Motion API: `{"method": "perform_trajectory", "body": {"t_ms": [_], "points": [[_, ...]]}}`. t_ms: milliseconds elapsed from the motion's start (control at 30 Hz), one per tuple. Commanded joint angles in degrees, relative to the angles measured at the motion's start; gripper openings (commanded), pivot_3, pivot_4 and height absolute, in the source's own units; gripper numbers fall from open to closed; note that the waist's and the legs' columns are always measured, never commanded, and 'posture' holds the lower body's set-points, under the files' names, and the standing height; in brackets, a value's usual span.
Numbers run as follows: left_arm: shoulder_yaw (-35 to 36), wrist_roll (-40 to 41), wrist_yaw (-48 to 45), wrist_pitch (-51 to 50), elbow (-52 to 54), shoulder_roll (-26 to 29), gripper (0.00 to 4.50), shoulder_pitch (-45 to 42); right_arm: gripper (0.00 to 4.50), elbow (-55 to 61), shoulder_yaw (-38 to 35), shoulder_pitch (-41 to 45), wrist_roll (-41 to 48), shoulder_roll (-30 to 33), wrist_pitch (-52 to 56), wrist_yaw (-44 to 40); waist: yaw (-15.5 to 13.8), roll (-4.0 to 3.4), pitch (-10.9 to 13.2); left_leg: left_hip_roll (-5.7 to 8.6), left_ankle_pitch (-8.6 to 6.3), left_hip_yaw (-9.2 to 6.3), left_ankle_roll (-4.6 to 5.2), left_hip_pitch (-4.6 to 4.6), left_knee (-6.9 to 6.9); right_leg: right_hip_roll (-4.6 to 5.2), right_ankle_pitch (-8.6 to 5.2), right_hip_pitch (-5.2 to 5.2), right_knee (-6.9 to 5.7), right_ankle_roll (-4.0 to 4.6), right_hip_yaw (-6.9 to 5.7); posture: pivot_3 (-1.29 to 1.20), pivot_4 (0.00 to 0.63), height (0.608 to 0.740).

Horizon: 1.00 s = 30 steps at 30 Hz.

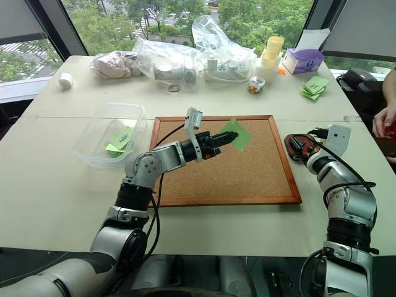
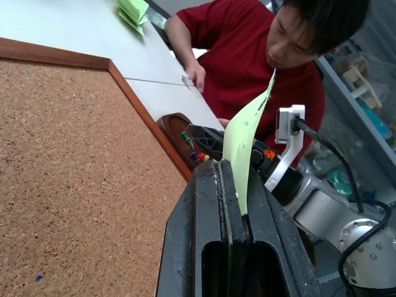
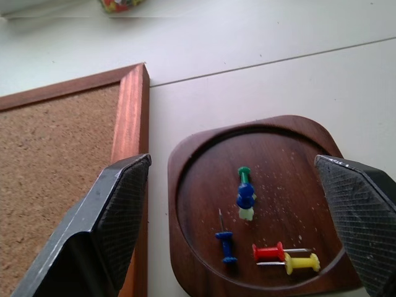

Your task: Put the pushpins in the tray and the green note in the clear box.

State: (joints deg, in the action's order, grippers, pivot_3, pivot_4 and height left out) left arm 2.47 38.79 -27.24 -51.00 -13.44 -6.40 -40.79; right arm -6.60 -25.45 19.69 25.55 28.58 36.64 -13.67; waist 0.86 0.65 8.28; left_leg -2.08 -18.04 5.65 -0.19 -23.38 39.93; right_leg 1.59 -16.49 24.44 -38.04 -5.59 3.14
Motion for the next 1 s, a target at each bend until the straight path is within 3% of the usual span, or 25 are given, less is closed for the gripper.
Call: {"method": "perform_trajectory", "body": {"t_ms": [33,300,467,633,800,1000], "points": [[0.3,0.8,-0.4,-0.2,0.6,-0.3,0.0,-0.4,4.48,3.1,-2.2,0.7,1.4,0.1,-0.8,0.5,0.0,0.0,0.0,0.0,0.0,0.0,0.0,0.0,0.0,0.0,0.0,0.0,0.0,0.0,0.0,0.0,0.15,0.738],[2.2,1.3,-0.3,0.0,0.1,0.8,0.0,-1.6,4.48,9.0,-6.5,3.3,7.5,-1.4,-3.0,0.7,0.1,-0.06,0.0,-0.01,0.0,0.0,0.0,0.0,0.0,0.01,0.0,0.0,0.0,0.0,0.0,0.0,0.15,0.738],[7.1,3.2,2.5,-0.5,1.3,3.1,0.0,-4.4,4.48,16.3,-4.5,4.8,10.3,1.0,-0.1,-1.3,0.1,-0.1,0.0,-0.06,-0.01,-0.02,0.01,0.0,-0.01,-0.03,0.0,0.0,-0.01,0.0,0.0,0.0,0.15,0.738],[14.1,8.2,8.8,-5.5,6.2,6.5,0.0,-6.7,4.48,25.0,3.3,3.5,13.5,4.2,5.9,-7.1,0.1,-0.09,0.0,-0.21,-0.01,-0.03,0.02,-0.01,-0.01,-0.03,0.0,0.0,0.0,0.0,-0.01,0.0,0.15,0.738],[28.6,18.9,25.8,-11.4,7.8,10.3,0.0,-11.9,4.48,34.2,16.5,0.8,12.7,7.8,8.4,-15.2,0.1,-0.02,0.1,-0.23,-0.02,-0.05,0.04,-0.02,0.0,0.0,0.0,0.0,0.0,-0.01,-0.03,0.0,0.15,0.738],[36.9,22.8,37.9,-19.4,9.4,22.4,0.0,-11.2,4.48,37.1,26.8,3.0,10.5,8.7,7.4,-21.8,0.2,0.04,0.1,-0.29,0.0,-0.06,-0.02,0.02,0.0,0.0,0.01,0.01,-0.04,-0.01,-0.1,0.0,0.15,0.738]]}}
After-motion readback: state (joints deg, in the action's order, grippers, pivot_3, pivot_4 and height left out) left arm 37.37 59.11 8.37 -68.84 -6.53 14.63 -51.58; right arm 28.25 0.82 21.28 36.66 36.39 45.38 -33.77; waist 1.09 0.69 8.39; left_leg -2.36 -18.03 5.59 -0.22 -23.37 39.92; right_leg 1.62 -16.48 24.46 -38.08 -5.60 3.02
